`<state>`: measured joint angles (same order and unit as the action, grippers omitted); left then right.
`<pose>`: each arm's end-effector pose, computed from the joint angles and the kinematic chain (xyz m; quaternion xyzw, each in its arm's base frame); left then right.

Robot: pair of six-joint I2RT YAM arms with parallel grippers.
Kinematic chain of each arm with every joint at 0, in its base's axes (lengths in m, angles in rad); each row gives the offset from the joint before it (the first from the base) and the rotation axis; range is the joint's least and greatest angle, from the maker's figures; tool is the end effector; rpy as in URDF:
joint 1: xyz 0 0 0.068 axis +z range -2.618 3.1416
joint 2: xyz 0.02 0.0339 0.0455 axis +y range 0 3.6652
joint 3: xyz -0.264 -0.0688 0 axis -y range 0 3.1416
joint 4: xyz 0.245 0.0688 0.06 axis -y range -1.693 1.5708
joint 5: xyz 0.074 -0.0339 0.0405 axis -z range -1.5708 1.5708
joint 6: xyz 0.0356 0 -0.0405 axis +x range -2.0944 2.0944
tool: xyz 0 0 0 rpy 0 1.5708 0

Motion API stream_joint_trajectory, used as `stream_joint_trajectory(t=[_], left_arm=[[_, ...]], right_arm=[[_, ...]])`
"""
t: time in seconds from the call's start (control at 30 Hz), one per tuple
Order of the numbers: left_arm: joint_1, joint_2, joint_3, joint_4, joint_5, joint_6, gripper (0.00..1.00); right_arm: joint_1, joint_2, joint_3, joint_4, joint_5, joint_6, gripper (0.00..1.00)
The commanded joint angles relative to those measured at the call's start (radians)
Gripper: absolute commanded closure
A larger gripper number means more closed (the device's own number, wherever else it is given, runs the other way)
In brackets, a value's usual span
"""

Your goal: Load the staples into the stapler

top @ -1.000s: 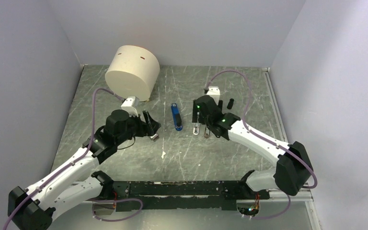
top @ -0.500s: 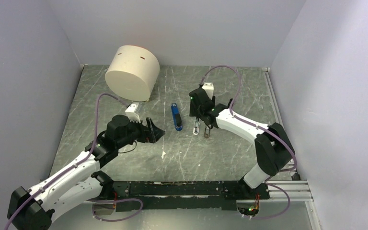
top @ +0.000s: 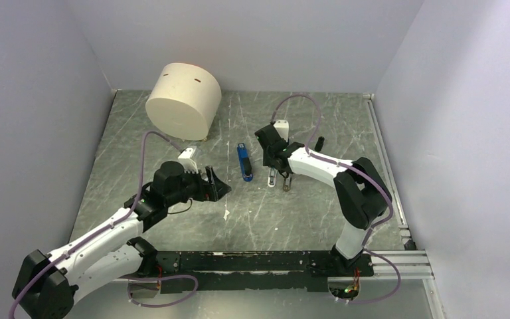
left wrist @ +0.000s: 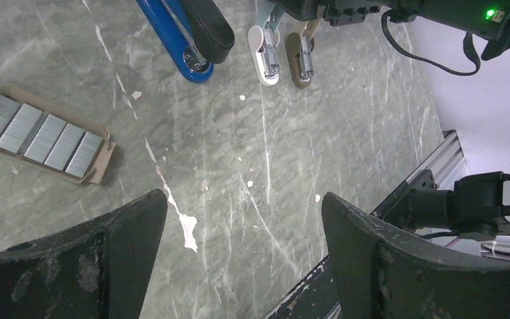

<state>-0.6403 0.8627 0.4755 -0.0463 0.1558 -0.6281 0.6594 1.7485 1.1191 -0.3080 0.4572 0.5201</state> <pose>0.1546 -0.1221 0.2312 0.0470 0.8398 -0.3709 0.3936 0.2963 0.2098 0.1922 0.0060 0.9282 -0.0103 0.3719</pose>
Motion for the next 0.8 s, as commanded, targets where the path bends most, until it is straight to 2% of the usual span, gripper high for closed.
stream_joint_trajectory(t=[0.0,0.17,0.33,0.43,0.5,0.77], left_arm=[[0.007,0.021,-0.012,0.071,0.041,-0.031,0.09],[0.007,0.062,-0.02,0.099,0.085,-0.069,0.09],[0.004,0.099,-0.064,0.182,0.121,-0.14,0.07],[-0.019,0.171,-0.083,0.275,0.165,-0.172,0.17],[-0.054,0.23,-0.068,0.295,0.14,-0.174,0.26],[-0.192,0.464,0.007,0.435,0.024,-0.228,0.49]], right_arm=[[-0.004,-0.003,0.014,0.0,0.001,0.029,0.62],[-0.004,-0.009,0.012,-0.002,-0.007,0.035,0.7],[0.001,-0.054,-0.027,0.006,-0.043,0.044,0.71],[0.015,-0.096,-0.067,0.013,-0.074,0.055,0.71],[0.026,-0.116,-0.084,0.001,-0.088,0.067,0.71],[0.082,-0.185,-0.155,-0.016,-0.098,0.113,0.71]])
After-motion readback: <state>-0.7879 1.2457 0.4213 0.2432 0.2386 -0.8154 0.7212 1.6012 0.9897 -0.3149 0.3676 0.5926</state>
